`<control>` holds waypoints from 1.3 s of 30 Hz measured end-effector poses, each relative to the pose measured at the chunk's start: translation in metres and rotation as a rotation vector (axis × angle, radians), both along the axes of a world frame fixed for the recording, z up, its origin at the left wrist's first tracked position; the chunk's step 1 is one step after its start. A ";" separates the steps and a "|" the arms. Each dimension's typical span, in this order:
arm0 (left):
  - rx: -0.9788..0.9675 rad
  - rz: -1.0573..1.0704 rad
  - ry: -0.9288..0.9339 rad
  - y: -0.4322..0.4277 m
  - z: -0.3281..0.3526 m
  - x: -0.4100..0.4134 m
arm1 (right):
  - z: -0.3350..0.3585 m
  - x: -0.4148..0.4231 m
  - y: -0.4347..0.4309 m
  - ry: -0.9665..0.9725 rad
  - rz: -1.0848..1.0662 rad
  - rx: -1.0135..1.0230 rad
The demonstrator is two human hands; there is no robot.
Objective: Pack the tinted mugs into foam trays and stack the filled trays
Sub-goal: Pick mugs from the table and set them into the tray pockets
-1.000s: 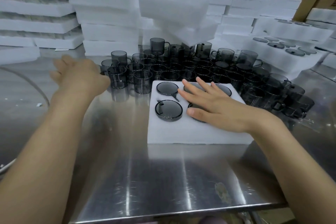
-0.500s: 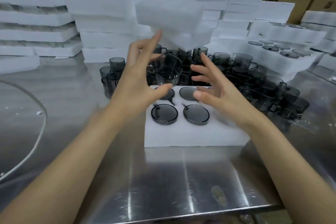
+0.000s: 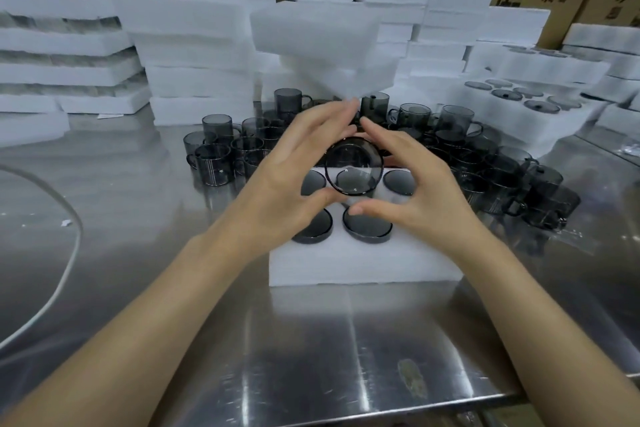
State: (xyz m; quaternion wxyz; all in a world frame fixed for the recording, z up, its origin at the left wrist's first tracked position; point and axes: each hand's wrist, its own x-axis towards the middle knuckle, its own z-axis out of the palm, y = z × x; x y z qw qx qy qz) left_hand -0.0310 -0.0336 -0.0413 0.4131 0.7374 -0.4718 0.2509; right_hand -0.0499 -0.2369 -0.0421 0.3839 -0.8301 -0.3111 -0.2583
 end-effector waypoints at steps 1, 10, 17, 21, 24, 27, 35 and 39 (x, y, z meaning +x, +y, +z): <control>0.010 -0.013 -0.012 -0.002 -0.001 -0.001 | 0.000 0.000 0.000 -0.055 -0.019 -0.013; -0.047 0.147 0.165 0.003 -0.002 0.001 | 0.004 0.000 -0.009 0.114 -0.099 0.355; -0.116 0.300 0.309 0.010 -0.001 0.005 | 0.013 -0.004 -0.030 0.237 -0.120 0.332; -0.146 0.367 0.348 0.013 0.001 0.008 | 0.019 -0.008 -0.048 0.294 -0.184 0.212; -0.164 0.409 0.382 0.014 0.001 0.010 | 0.020 -0.011 -0.058 0.397 -0.168 0.097; -0.151 0.422 0.392 0.015 0.000 0.011 | 0.019 -0.013 -0.066 0.514 -0.090 -0.033; -0.127 0.435 0.394 0.014 0.001 0.009 | 0.015 -0.013 -0.072 0.573 0.018 -0.098; -0.115 0.456 0.390 0.015 -0.001 0.011 | 0.011 -0.011 -0.070 0.517 -0.007 -0.133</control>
